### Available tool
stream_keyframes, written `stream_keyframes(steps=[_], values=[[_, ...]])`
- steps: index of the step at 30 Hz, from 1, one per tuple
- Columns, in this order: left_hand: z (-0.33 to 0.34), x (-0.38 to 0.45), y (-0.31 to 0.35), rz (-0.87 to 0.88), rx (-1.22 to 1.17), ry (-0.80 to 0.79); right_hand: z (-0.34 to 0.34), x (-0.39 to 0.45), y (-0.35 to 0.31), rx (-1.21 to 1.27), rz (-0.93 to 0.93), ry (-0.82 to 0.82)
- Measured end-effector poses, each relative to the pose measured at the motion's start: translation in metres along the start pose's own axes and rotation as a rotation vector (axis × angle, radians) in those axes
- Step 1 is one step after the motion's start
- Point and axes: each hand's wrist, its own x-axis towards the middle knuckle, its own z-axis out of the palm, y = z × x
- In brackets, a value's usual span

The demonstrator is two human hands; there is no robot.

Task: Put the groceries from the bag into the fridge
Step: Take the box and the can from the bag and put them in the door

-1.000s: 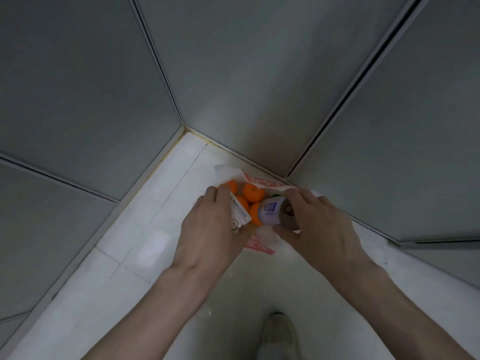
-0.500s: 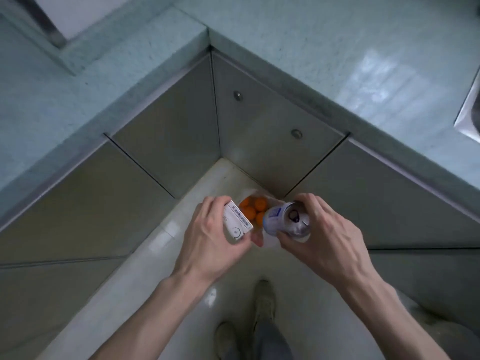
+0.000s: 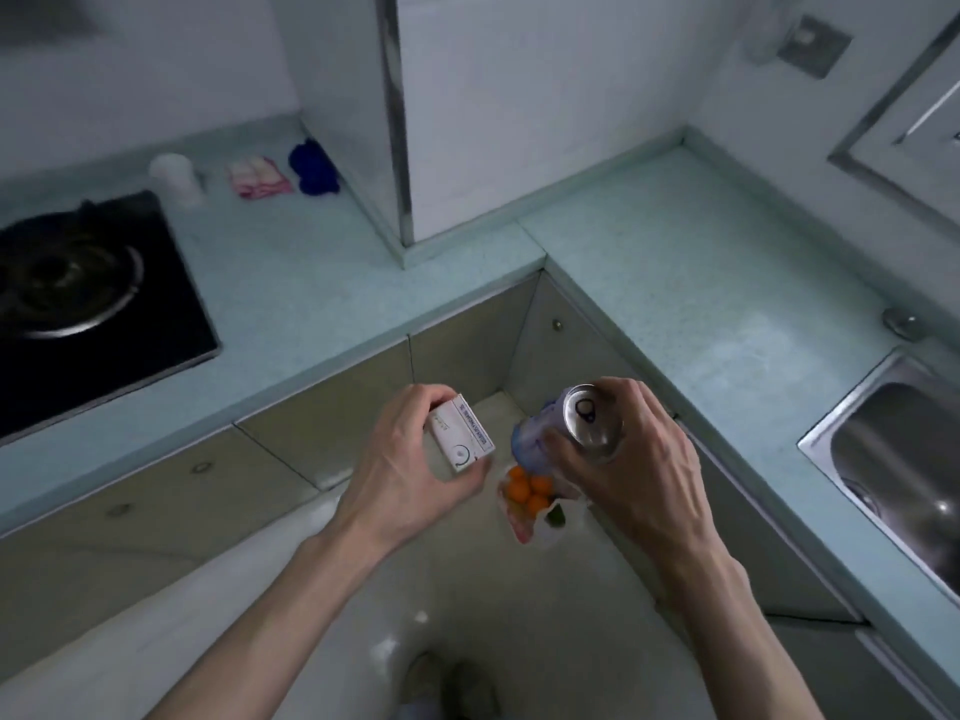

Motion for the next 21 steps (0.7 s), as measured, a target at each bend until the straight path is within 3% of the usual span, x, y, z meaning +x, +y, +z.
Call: stream_keyframes(steps=[5, 12, 21], values=[[-0.061, -0.025, 0.025, -0.044, 0.019, 0.169, -0.017, 0.018, -0.051, -0.06, -0.233, -0.029], [-0.116, -0.067, 0.043, -0.219, -0.03, 0.456, -0.008, 0.03, -0.124, 0.251, -0.469, -0.133], [-0.175, -0.147, 0.057, -0.426, -0.044, 0.791, 0.027, 0.021, -0.208, 0.46, -0.639, -0.471]])
